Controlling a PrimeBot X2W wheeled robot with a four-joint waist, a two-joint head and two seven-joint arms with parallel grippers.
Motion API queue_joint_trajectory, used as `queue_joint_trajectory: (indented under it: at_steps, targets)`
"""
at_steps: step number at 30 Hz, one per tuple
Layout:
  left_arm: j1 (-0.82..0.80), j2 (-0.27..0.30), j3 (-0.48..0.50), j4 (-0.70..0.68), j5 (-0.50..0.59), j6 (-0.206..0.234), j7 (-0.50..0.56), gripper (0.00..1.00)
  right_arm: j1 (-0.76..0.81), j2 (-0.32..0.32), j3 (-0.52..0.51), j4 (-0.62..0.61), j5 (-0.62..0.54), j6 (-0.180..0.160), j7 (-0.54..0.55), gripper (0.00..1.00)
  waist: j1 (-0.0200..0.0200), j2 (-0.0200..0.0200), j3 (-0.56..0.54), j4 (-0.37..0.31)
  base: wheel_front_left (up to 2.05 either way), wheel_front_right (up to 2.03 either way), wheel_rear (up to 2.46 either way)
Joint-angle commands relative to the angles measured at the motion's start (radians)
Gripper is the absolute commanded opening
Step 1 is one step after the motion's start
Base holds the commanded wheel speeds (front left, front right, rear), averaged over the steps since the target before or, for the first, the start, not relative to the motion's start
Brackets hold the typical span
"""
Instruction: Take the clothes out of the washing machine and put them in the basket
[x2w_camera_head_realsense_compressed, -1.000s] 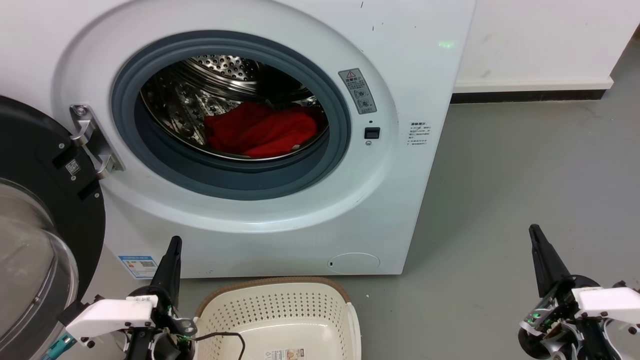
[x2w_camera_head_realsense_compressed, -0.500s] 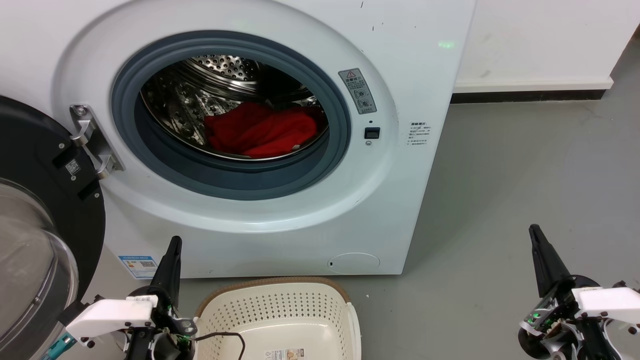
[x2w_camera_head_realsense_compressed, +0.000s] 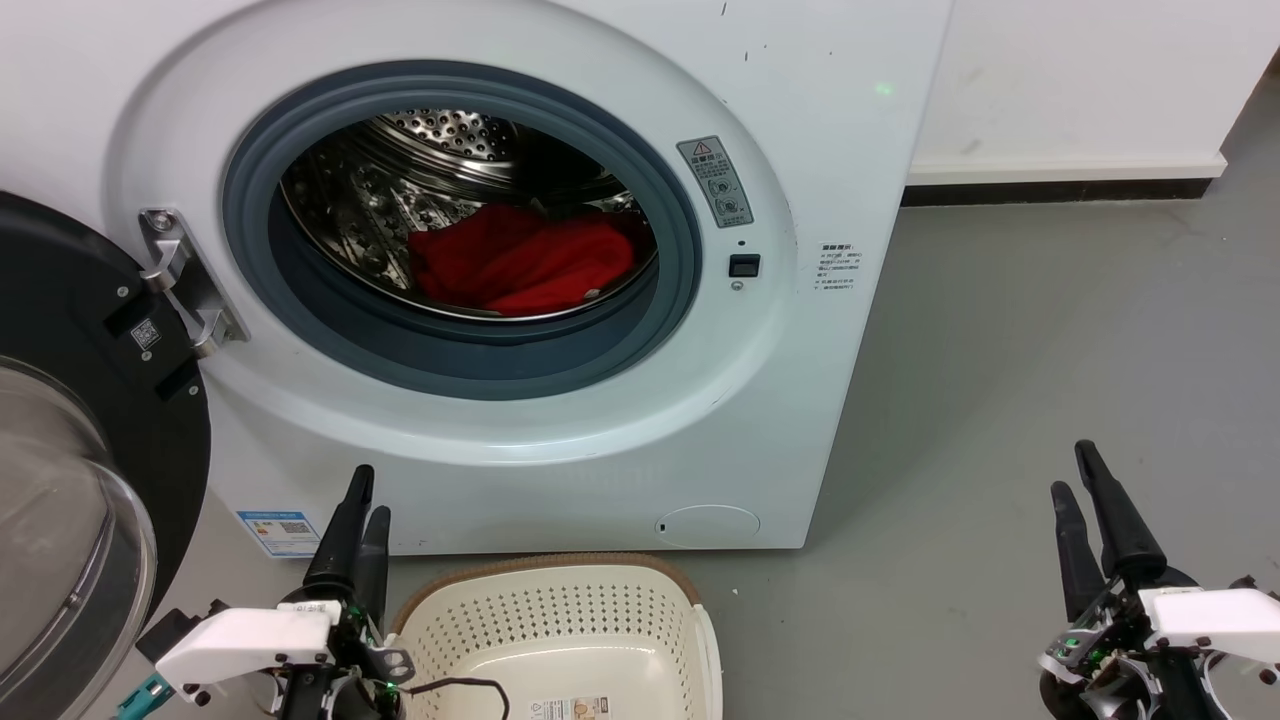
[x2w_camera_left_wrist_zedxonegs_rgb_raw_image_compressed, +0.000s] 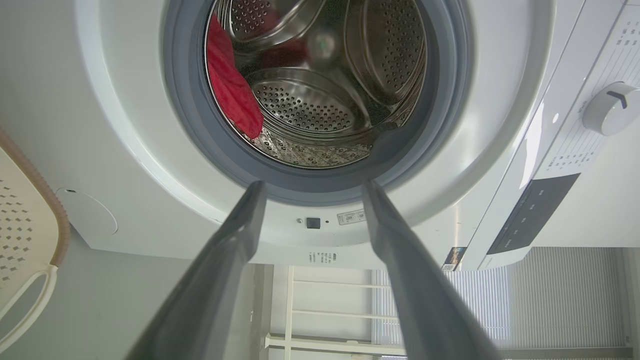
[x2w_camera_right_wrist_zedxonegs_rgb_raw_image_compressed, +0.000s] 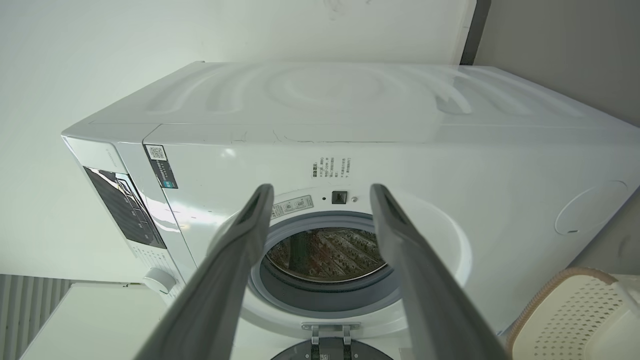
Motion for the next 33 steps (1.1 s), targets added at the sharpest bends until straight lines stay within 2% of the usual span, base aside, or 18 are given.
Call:
queue_joint_trajectory:
  at_steps: [1, 5, 25, 33]
  targets:
    - [-0.033, 0.002, -0.010, -0.025, 0.012, 0.000, -0.012, 1.00, -0.003, -0.001, 0.002, -0.027, -0.016, 0.000, -0.010, 1.00, 0.0000, -0.0001, 0.000, 0.000, 0.00, 0.00, 0.00]
    - [-0.037, 0.002, -0.017, -0.037, 0.053, 0.000, -0.031, 1.00, 0.005, -0.001, 0.001, -0.044, -0.069, 0.000, -0.029, 1.00, 0.0000, -0.0001, 0.000, 0.001, 0.00, 0.00, 0.00]
    - [-0.037, 0.002, -0.048, -0.085, 0.530, 0.014, -0.114, 1.00, 0.063, -0.001, 0.044, -0.142, -0.597, 0.000, -0.112, 1.00, 0.0000, -0.0001, -0.002, 0.010, 0.00, 0.00, 0.00]
    - [-0.034, 0.002, -0.079, -0.081, 0.679, 0.023, -0.142, 1.00, 0.085, 0.000, 0.052, -0.151, -0.748, 0.000, -0.137, 1.00, 0.0000, -0.0001, -0.004, 0.013, 0.00, 0.00, 0.00]
